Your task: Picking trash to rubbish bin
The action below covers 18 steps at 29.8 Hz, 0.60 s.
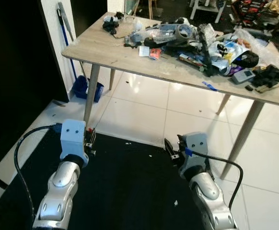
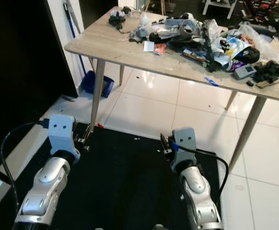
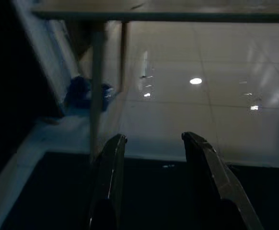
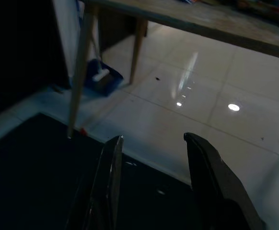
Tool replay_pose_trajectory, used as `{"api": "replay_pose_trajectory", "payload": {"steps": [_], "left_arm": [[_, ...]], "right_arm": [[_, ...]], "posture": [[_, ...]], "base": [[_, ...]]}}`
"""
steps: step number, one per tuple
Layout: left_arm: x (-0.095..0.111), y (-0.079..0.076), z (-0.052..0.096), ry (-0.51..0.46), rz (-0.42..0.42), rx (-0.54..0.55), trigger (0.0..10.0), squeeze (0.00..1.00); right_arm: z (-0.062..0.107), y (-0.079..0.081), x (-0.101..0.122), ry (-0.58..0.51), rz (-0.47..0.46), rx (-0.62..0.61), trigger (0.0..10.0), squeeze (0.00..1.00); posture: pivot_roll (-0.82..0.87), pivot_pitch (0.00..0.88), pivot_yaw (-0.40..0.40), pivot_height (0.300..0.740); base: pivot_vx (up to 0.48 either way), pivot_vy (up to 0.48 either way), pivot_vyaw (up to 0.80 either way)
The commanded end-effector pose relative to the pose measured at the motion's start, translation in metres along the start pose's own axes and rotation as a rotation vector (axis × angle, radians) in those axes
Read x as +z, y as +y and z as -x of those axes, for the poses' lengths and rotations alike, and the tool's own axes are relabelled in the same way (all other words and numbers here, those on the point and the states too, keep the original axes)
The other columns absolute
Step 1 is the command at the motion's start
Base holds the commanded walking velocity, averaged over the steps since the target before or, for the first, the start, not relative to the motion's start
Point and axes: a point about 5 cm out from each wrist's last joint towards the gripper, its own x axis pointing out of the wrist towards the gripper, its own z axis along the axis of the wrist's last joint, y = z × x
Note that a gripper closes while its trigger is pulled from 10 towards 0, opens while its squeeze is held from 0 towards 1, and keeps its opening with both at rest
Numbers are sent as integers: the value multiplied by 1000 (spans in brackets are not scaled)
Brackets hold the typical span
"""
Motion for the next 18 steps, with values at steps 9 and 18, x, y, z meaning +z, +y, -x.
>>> {"api": "replay_pose_trajectory", "payload": {"steps": [9, 18], "left_arm": [[-5, 1, 2, 19, -5, -2, 10000, 0], [-5, 0, 1, 19, -3, -2, 10000, 0]], "right_arm": [[2, -1, -2, 5, -14, -19, 10000, 0], [3, -4, -2, 6, -10, -20, 10000, 0]], "posture": [[-32, 156, -43, 740], [-34, 160, -42, 740]], "base": [[300, 0, 0], [301, 0, 0]]}}
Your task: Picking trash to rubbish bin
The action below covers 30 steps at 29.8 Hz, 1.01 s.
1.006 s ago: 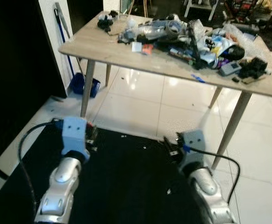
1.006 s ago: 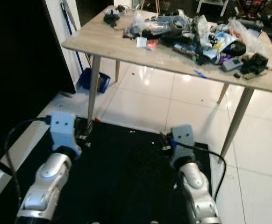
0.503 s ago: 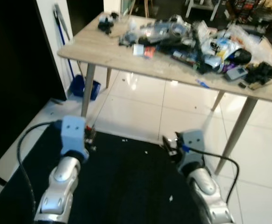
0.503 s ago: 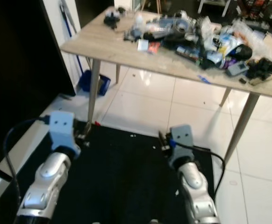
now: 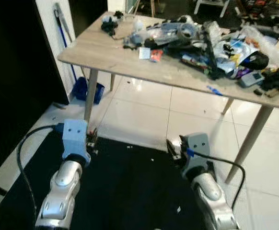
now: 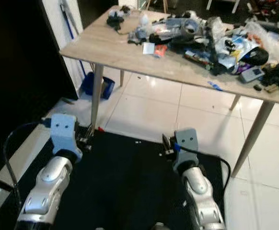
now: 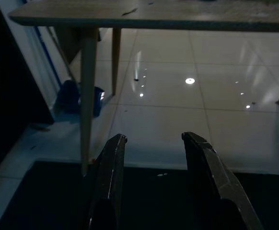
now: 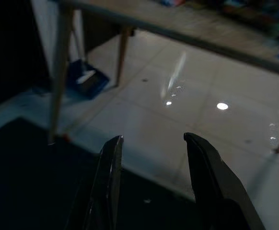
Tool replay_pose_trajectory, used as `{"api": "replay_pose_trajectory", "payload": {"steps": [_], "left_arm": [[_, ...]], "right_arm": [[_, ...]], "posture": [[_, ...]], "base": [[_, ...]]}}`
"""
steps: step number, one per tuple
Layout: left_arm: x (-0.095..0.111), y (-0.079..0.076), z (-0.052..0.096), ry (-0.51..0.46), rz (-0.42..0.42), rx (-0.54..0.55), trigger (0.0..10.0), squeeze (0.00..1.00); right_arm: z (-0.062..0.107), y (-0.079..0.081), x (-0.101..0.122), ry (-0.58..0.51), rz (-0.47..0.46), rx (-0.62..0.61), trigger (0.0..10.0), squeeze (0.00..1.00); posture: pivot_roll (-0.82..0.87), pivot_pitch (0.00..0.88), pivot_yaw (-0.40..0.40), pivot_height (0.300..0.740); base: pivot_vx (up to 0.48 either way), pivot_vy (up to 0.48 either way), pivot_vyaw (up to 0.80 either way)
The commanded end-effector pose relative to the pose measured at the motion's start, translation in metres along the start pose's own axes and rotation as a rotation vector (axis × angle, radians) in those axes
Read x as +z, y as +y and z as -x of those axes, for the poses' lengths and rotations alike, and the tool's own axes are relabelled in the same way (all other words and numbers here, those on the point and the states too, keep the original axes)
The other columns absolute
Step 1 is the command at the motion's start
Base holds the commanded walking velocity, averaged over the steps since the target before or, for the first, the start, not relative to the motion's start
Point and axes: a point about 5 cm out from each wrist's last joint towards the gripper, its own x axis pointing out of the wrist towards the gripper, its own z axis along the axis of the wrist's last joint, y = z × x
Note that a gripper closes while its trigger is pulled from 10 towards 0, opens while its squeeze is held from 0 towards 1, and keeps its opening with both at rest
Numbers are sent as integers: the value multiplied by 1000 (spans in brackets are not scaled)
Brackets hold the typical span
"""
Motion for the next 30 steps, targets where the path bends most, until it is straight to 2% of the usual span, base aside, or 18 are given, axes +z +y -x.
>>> {"api": "replay_pose_trajectory", "payload": {"steps": [1, 14, 18, 30], "left_arm": [[-6, 4, 3, 23, -9, 13, 10000, 0], [-4, 5, 2, 16, -10, 19, 10000, 0], [2, 4, -1, -3, -7, 16, 10000, 0], [6, 4, -3, -23, -7, 14, 10000, 0]], "right_arm": [[2, 3, -3, 9, -22, 2, 10000, 0], [-1, 4, 0, -11, -22, 11, 10000, 0], [0, 4, 1, -16, -1, 15, 10000, 0], [-3, 0, 11, -78, 4, 1, 10000, 0]], "posture": [[-34, 160, -42, 740], [-32, 158, -46, 740], [-32, 156, -45, 740], [-34, 153, -49, 740]], "base": [[300, 0, 0], [302, 0, 0], [304, 0, 0], [303, 0, 0]]}}
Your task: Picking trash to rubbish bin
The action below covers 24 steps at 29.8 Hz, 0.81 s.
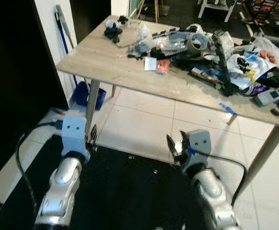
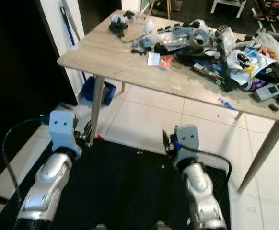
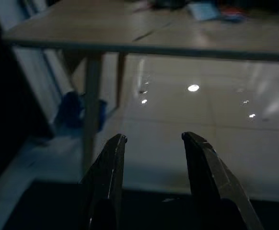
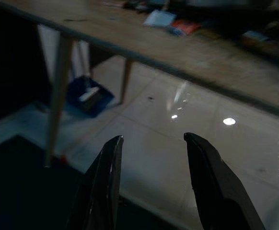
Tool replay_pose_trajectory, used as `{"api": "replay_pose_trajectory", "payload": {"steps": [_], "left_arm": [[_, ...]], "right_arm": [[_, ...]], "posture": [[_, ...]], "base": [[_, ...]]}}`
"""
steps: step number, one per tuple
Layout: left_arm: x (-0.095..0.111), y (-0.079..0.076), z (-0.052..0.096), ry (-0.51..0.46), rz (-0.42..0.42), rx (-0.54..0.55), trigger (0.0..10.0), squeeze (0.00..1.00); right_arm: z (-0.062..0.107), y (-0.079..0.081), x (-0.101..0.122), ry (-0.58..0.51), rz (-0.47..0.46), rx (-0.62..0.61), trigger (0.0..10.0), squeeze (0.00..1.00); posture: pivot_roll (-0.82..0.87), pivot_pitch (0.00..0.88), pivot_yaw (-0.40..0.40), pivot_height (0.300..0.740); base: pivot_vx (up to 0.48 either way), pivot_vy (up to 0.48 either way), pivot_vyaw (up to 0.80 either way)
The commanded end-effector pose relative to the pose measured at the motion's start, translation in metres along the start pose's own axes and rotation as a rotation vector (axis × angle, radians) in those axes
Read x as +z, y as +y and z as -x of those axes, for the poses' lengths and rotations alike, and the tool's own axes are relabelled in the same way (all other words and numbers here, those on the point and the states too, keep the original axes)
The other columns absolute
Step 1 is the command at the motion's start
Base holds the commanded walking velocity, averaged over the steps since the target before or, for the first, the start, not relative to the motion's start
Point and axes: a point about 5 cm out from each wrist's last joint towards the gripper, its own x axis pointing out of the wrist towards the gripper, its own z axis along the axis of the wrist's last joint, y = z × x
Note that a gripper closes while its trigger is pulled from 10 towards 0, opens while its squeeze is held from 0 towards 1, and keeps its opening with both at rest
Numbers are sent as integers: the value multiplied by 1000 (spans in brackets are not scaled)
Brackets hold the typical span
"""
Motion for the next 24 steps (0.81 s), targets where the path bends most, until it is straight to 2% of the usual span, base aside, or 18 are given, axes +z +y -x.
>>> {"api": "replay_pose_trajectory", "payload": {"steps": [1, 7, 12, 24], "left_arm": [[-2, 5, 3, 7, -9, 17, 10000, 0], [-1, 5, 2, 3, -6, 21, 10000, 0], [1, 4, 1, -6, -2, 18, 10000, 0], [2, 4, 0, -6, 1, 24, 10000, 0]], "right_arm": [[1, -1, 2, -20, -11, -12, 10000, 0], [0, -2, 7, -56, -1, -22, 10000, 0], [0, -16, 17, -112, 42, -116, 10000, 0], [-1, -20, 17, -115, 29, -133, 10000, 0]], "posture": [[-35, 150, -50, 740], [-35, 149, -52, 740], [-42, 148, -52, 740], [-40, 152, -58, 740]], "base": [[304, 0, 0], [304, 0, 0], [304, 0, 0], [303, 0, 0]]}}
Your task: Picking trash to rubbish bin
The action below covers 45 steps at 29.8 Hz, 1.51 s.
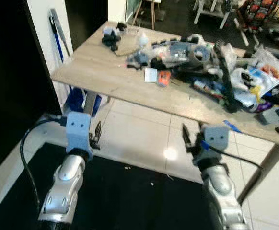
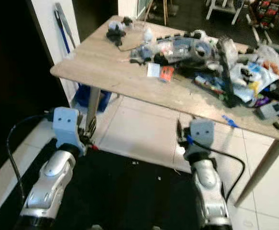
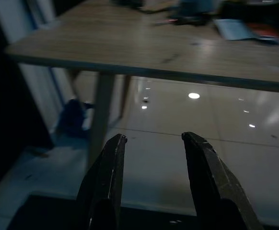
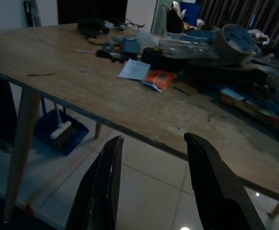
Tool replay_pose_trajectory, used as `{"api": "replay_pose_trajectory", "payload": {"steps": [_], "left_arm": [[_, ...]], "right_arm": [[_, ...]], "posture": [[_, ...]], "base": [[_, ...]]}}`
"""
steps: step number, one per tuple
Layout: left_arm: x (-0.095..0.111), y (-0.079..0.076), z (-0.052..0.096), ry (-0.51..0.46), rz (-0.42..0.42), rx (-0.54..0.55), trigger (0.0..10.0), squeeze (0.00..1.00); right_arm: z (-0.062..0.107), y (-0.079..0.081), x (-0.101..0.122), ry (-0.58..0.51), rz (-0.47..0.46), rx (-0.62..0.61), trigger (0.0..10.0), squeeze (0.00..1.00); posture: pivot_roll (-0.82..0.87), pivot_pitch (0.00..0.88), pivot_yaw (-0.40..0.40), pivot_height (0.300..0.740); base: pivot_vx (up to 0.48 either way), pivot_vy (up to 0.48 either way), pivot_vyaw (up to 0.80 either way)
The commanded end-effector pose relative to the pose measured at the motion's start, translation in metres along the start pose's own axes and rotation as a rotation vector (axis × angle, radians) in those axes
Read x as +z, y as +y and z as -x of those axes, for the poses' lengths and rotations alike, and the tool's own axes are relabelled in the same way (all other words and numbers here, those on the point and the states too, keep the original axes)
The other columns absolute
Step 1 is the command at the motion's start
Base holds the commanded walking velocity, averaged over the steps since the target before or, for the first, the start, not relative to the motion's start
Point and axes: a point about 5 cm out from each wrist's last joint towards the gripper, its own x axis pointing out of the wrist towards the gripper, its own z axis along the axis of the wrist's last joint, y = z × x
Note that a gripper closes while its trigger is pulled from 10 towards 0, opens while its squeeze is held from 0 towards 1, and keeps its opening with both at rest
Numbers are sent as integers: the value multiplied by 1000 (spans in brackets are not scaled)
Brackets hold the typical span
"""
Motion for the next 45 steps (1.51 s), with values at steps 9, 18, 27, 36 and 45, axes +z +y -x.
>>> {"api": "replay_pose_trajectory", "payload": {"steps": [9, 18, 27, 36, 45], "left_arm": [[-2, -1, 2, 7, -4, 1, 10000, 0], [-2, -1, 1, 5, -4, 3, 10000, 0], [-1, -1, 1, 4, -4, 2, 10000, 0], [-1, 0, 1, 3, -5, 2, 10000, 0], [-1, 0, 1, 4, -7, 0, 10000, 0]], "right_arm": [[1, -6, 0, -6, -13, -31, 10000, 0], [1, -5, 0, -7, -14, -29, 10000, 0], [1, -6, 0, -6, -21, -33, 10000, 0], [1, -6, 0, -7, -24, -34, 10000, 0], [1, -5, 0, -12, -26, -36, 10000, 0]], "posture": [[-41, 152, -59, 740], [-42, 151, -58, 740], [-43, 153, -58, 740], [-43, 153, -56, 740], [-41, 154, -55, 740]], "base": [[303, 0, 0], [305, 0, 0], [305, 0, 0], [305, 0, 0], [307, 0, 0]]}}
